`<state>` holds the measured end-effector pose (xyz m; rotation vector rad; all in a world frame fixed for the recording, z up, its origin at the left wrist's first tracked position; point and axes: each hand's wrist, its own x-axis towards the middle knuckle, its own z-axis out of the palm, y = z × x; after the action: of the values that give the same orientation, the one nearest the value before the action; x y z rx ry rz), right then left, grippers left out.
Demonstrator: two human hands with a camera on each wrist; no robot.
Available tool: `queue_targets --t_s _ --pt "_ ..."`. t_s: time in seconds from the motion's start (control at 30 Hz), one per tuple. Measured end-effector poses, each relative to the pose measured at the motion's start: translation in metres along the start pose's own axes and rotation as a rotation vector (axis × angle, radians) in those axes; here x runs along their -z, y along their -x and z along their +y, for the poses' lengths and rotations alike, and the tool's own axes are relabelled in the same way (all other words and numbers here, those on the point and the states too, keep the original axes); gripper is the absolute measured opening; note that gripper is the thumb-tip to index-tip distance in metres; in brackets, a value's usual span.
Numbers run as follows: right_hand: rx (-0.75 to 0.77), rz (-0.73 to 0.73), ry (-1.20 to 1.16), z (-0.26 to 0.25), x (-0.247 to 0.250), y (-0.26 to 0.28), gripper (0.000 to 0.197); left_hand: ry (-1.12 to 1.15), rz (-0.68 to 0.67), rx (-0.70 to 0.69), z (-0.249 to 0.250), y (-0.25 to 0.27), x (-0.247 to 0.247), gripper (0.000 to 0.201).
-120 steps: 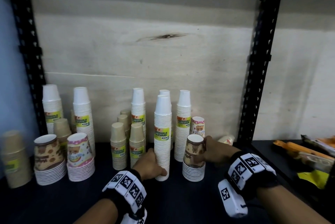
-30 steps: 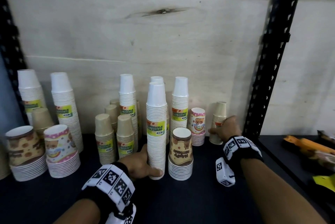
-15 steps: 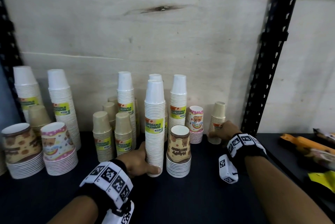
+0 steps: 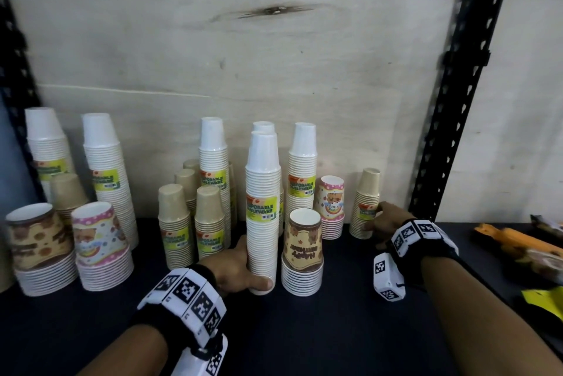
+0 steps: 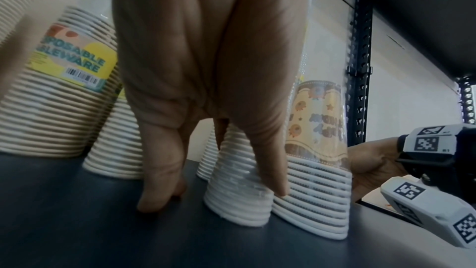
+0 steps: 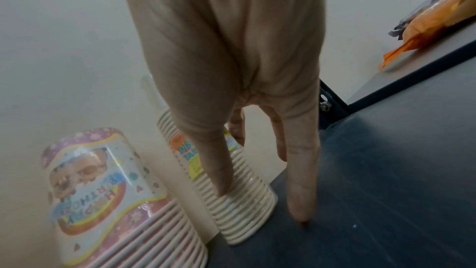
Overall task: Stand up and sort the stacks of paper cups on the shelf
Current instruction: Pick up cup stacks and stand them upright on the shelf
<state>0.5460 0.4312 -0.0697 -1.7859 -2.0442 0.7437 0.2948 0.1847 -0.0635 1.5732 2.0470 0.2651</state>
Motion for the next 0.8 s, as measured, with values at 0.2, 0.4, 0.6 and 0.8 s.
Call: queue_targets --t_s 0.2,0.4,0.6,0.8 --pt "-0.008 0.026 0.005 -0.004 -0.003 0.0 0.044 0.006 -0.004 0.008 0.0 -0.001 0.0 0.102" --pt "-0.023 0.022 0.07 -0.007 0.0 0.004 0.046 0.032 -0.006 0.005 -0.003 -0.003 -0.001 0.102" --pt "-0.032 -0.042 0.264 0.0 0.007 0.023 0.045 0.076 0.038 -0.006 -0.008 -0.005 -0.003 0.105" --pt "0.196 -0.276 0.322 -0.018 0.018 0.08 0.05 0.385 0.081 0.069 -0.011 0.006 0.006 0.099"
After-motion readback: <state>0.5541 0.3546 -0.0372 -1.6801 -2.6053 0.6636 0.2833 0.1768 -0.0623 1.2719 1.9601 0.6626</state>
